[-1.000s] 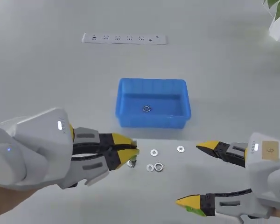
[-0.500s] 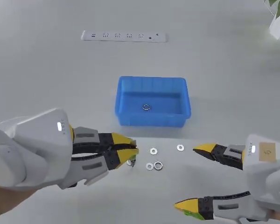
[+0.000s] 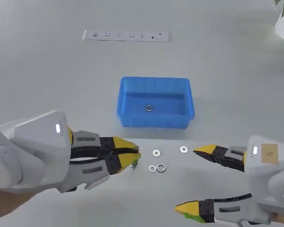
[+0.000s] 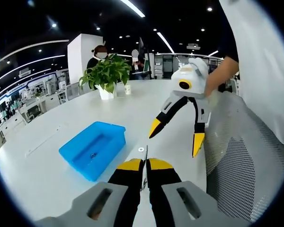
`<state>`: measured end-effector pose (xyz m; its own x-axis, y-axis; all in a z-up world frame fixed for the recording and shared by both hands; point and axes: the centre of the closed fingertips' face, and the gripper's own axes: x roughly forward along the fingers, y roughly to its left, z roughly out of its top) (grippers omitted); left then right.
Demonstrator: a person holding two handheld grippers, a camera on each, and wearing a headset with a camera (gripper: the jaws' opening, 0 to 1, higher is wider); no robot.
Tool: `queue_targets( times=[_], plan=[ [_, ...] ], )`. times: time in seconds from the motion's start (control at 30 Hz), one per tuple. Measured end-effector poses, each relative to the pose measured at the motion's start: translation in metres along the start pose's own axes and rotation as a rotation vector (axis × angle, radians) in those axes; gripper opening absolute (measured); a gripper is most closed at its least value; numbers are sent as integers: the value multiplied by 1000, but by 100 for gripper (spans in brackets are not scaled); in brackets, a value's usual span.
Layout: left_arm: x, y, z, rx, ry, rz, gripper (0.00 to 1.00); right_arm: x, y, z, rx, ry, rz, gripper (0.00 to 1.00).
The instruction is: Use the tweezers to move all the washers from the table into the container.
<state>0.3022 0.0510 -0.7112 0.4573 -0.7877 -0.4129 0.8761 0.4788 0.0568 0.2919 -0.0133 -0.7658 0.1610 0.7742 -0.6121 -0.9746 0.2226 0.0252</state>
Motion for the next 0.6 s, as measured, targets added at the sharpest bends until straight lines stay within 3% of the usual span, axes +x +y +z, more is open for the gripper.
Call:
queue_targets(
  times=[0.2, 0.4, 0.6],
  plan=[
    [-2, -1, -2, 2, -2, -16, 7, 17, 6, 13, -36, -12, 48, 69],
    [-1, 5, -1, -14, -7, -5, 7, 44, 12, 33, -86, -28, 112, 68],
    [-2, 8, -3, -30, -9, -24, 7, 72, 18, 51, -125, -53, 168, 60]
  ],
)
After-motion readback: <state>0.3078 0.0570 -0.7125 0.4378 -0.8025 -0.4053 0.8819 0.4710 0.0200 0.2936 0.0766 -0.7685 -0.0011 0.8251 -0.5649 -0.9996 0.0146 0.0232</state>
